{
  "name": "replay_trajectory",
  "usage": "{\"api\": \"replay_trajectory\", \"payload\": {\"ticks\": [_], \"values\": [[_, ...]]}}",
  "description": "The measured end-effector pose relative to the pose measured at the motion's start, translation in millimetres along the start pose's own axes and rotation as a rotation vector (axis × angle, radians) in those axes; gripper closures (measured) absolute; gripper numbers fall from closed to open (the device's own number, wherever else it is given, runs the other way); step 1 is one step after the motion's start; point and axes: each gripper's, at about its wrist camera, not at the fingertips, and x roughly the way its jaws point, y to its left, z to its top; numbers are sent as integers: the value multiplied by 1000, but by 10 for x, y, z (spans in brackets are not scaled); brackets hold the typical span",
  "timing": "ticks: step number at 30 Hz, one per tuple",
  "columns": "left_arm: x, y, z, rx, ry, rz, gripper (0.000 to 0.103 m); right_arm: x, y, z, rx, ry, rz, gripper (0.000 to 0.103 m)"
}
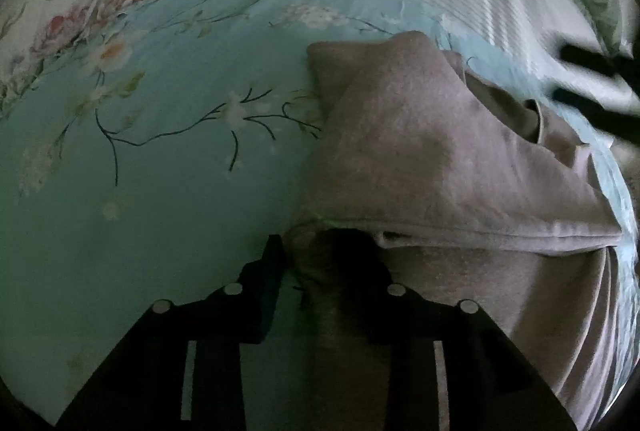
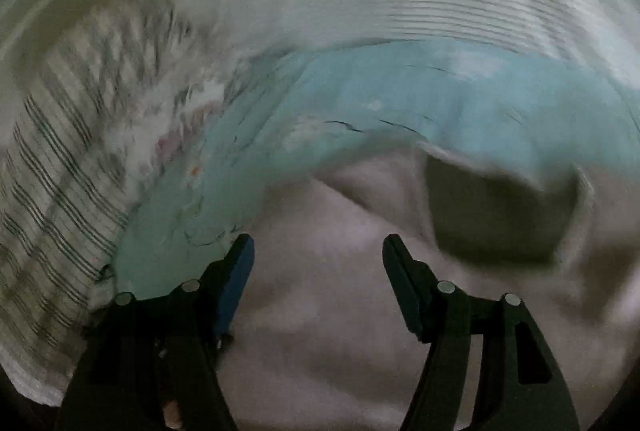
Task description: Fold small clothes
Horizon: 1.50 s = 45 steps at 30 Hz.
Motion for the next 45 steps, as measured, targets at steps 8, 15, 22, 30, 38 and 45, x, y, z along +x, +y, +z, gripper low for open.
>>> {"api": "replay_trajectory", "payload": {"ticks": [8,15,22,30,38,45], "values": [[22,73,-12,-29,-7,-39,74,1243,614,534,-309,321,-9,34],[40,160,43,-70,1,-88,95,1452,724,268,-381,376,-21,92],[-280,182,189,-72,-118,-91,99,1036,289,572,9,44,114,97],[-109,162,-9,-9,-16,-55,98,1001,-54,376,197,21,115,96],[-358,392,139,-80,-47,-119,95,-428,-476,-317,257,-179,22,48],[-273,309,292,-84,-22,-111,94,-1538,-1259,-1431,469,-293,-288,48]]}}
